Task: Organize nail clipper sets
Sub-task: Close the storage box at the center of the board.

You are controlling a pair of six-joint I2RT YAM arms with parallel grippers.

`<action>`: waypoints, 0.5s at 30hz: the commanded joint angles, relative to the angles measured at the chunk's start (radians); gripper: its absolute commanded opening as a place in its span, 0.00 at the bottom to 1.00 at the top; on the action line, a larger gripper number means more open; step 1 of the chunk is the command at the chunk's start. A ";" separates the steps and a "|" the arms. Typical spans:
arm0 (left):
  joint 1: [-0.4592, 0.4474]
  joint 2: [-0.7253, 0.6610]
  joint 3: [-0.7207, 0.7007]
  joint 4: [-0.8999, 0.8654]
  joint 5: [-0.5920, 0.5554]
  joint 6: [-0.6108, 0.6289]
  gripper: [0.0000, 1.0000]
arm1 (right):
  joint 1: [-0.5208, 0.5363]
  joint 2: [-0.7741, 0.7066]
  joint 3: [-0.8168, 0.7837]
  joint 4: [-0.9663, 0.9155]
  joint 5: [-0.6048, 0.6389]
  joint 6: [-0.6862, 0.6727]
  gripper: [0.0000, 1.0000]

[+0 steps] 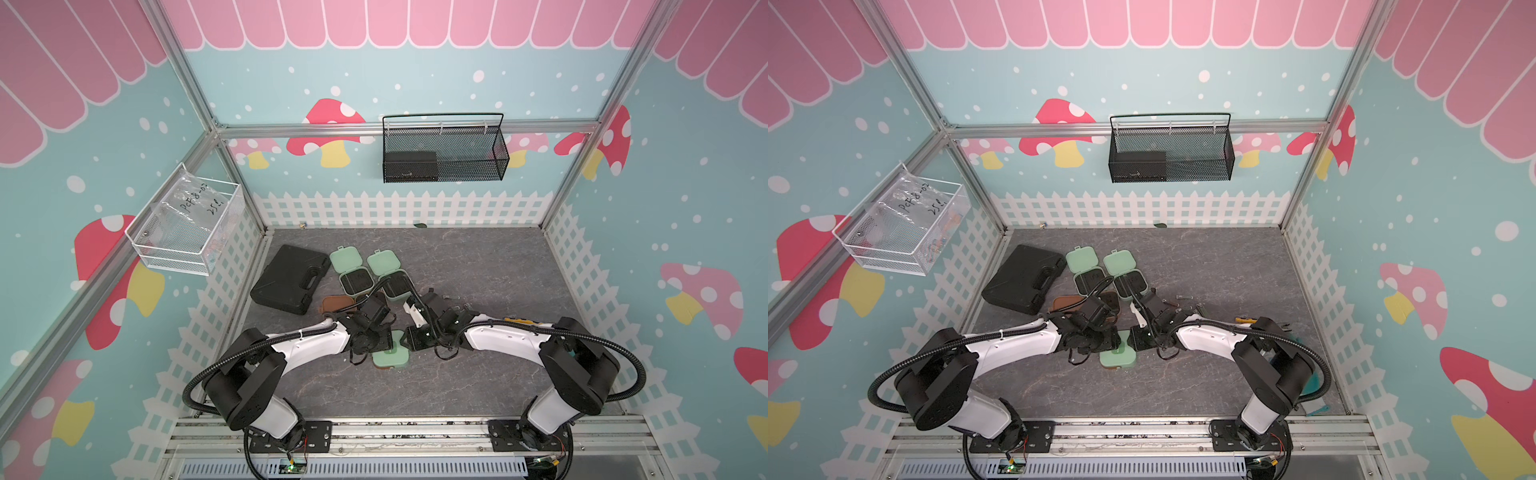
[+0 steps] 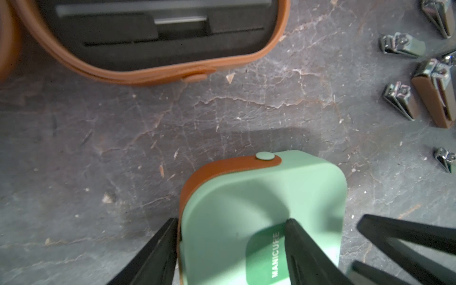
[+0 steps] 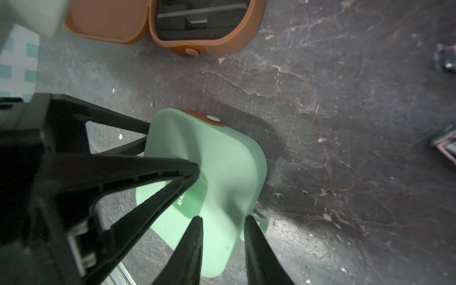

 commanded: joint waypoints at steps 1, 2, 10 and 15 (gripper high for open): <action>-0.004 0.059 -0.045 -0.170 -0.039 -0.004 0.68 | 0.012 0.023 -0.028 -0.007 -0.010 0.030 0.30; -0.004 0.059 -0.044 -0.170 -0.037 -0.003 0.68 | 0.013 0.026 -0.035 -0.002 -0.011 0.034 0.30; -0.005 0.062 -0.042 -0.169 -0.033 -0.005 0.68 | 0.019 0.029 -0.089 0.026 -0.026 0.074 0.27; -0.005 0.062 -0.042 -0.158 -0.024 -0.006 0.68 | 0.019 0.043 -0.117 0.071 -0.033 0.087 0.27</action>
